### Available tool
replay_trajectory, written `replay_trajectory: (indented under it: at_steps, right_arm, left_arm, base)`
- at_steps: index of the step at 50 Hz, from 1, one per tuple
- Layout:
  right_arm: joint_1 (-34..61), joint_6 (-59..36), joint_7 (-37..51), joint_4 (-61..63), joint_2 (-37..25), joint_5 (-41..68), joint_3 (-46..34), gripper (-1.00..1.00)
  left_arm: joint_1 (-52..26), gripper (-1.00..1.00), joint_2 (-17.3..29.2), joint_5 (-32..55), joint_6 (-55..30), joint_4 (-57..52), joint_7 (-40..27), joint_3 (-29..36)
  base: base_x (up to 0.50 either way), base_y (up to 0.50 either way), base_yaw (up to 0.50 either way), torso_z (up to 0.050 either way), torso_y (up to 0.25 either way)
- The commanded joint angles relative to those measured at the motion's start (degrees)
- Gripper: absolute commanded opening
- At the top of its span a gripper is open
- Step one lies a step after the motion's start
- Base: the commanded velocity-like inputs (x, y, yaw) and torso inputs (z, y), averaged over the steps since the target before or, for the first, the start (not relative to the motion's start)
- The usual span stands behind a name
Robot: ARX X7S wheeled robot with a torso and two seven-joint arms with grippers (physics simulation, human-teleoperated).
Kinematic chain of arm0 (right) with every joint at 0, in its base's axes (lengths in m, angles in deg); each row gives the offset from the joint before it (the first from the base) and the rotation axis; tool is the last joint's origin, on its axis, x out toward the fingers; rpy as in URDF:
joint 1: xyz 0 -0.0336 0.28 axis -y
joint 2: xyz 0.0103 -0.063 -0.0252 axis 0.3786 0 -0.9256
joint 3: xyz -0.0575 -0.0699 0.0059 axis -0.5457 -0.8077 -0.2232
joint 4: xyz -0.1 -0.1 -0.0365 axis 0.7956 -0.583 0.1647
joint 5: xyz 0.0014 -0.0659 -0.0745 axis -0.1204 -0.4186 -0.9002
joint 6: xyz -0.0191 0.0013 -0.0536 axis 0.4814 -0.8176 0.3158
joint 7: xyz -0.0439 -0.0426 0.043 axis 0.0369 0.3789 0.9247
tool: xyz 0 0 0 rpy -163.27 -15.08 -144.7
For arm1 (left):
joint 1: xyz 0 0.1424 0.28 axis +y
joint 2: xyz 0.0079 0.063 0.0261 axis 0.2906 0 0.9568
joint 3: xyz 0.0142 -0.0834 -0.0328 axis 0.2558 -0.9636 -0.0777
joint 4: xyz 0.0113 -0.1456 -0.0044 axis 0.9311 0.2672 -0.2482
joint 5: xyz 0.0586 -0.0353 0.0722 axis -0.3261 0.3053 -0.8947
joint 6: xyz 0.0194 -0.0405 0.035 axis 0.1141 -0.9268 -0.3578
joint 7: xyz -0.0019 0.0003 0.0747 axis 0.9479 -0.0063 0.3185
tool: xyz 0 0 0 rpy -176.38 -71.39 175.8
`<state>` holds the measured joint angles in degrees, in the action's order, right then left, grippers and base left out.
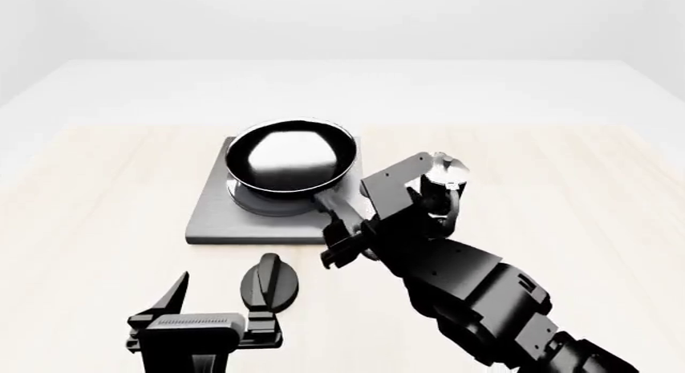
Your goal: Put the frying pan on the stove.
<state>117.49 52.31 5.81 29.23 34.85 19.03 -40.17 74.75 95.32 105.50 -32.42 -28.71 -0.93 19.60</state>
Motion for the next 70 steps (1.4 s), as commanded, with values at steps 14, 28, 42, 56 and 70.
replay_trajectory:
  at_steps: [14,28,42,56,70]
  right_arm:
    - [-0.31,-0.83,2.58,6.45,-1.26,-1.43,1.12,1.0]
    - [-5.34,3.17,7.63,15.12,-4.69,-2.93,2.76,1.0]
    - [-12.81,12.66,10.57,18.07,-7.98,-7.29,4.4,1.0]
    - [-17.91,19.5,12.92,19.06,-9.87,-9.9,6.23,1.0]
    - [-25.79,28.94,20.39,21.73,-10.67,-17.9,7.63,1.0]
  left_arm:
    - [-0.1,1.0,0.24,0.09,-0.03,-0.3,-0.38,0.2]
    - [-0.22,1.0,0.84,0.24,-1.1,-2.43,-1.28,0.0]
    - [-0.24,1.0,1.58,0.31,-1.98,-3.86,-2.18,-0.47]
    - [-0.82,1.0,2.0,0.7,-3.09,-5.27,-2.78,-0.69]
    - [0.17,1.0,1.64,0.49,-1.1,-4.79,-2.88,-0.67]
  base:
    - [0.0,0.0,0.0,0.0,0.0]
    - [0.0,0.0,0.0,0.0,0.0]
    - [0.0,0.0,0.0,0.0,0.0]
    - [0.0,0.0,0.0,0.0,0.0]
    - [0.0,0.0,0.0,0.0,0.0]
